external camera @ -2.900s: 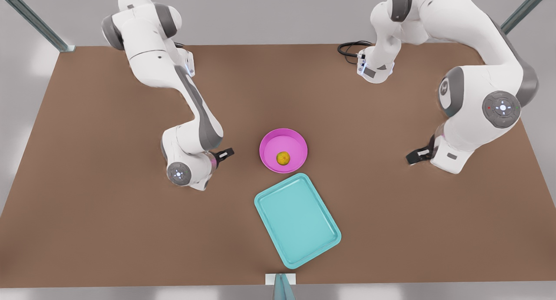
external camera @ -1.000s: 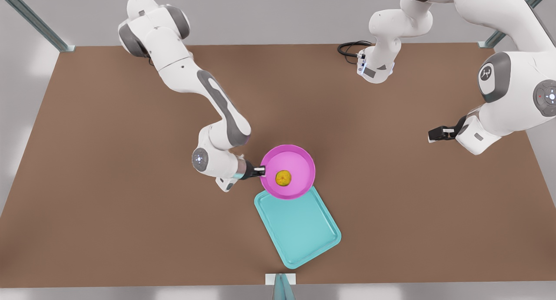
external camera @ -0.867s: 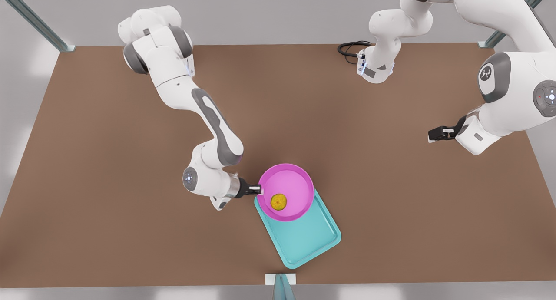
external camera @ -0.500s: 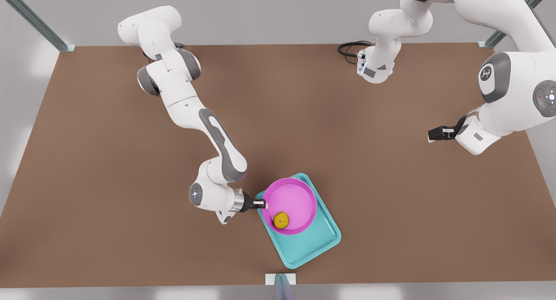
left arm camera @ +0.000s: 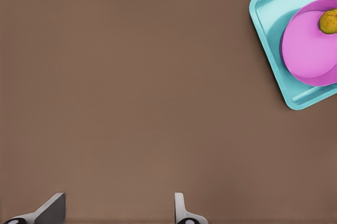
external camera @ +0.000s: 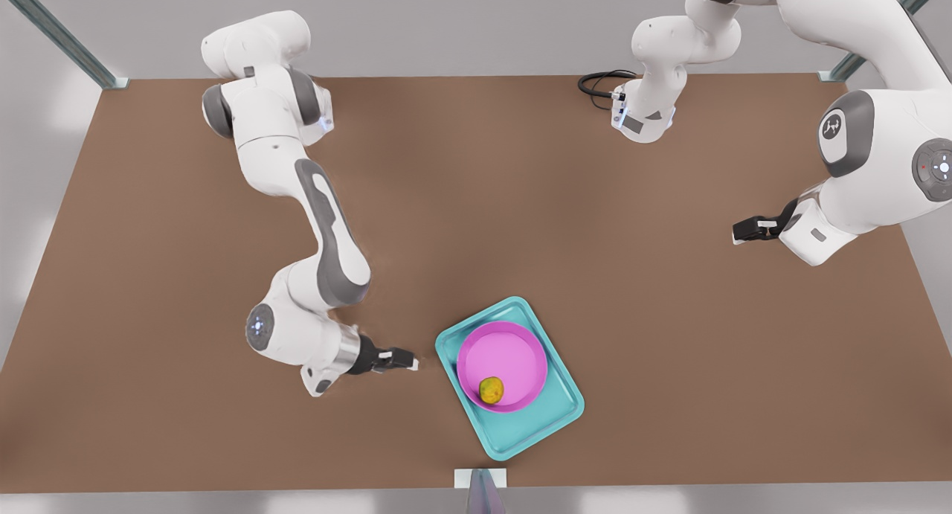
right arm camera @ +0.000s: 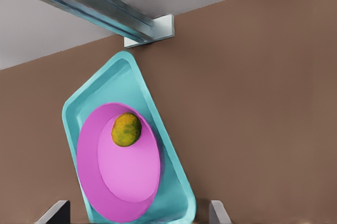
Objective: Place the orange on the plate with the left arm and the plate on the tray with the right arm
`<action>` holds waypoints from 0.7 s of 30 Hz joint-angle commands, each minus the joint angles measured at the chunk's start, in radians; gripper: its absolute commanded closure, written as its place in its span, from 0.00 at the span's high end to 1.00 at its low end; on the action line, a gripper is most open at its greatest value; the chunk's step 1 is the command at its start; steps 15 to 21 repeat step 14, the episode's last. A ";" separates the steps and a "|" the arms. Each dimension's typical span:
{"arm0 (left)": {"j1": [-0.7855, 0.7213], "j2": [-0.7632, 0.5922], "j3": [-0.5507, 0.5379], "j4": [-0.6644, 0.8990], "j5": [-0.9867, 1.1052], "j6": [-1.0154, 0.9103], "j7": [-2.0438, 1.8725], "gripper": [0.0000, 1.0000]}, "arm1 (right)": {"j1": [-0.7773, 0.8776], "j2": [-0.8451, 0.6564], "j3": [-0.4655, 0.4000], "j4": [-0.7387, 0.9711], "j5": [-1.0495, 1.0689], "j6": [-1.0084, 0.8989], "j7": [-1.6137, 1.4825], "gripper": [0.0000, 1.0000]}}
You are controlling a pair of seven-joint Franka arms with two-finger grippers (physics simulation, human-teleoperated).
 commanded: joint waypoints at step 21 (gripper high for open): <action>0.003 0.006 0.003 -0.001 0.003 0.003 0.004 1.00 | -0.208 -0.738 0.150 -0.388 -0.751 -0.675 -0.354 1.00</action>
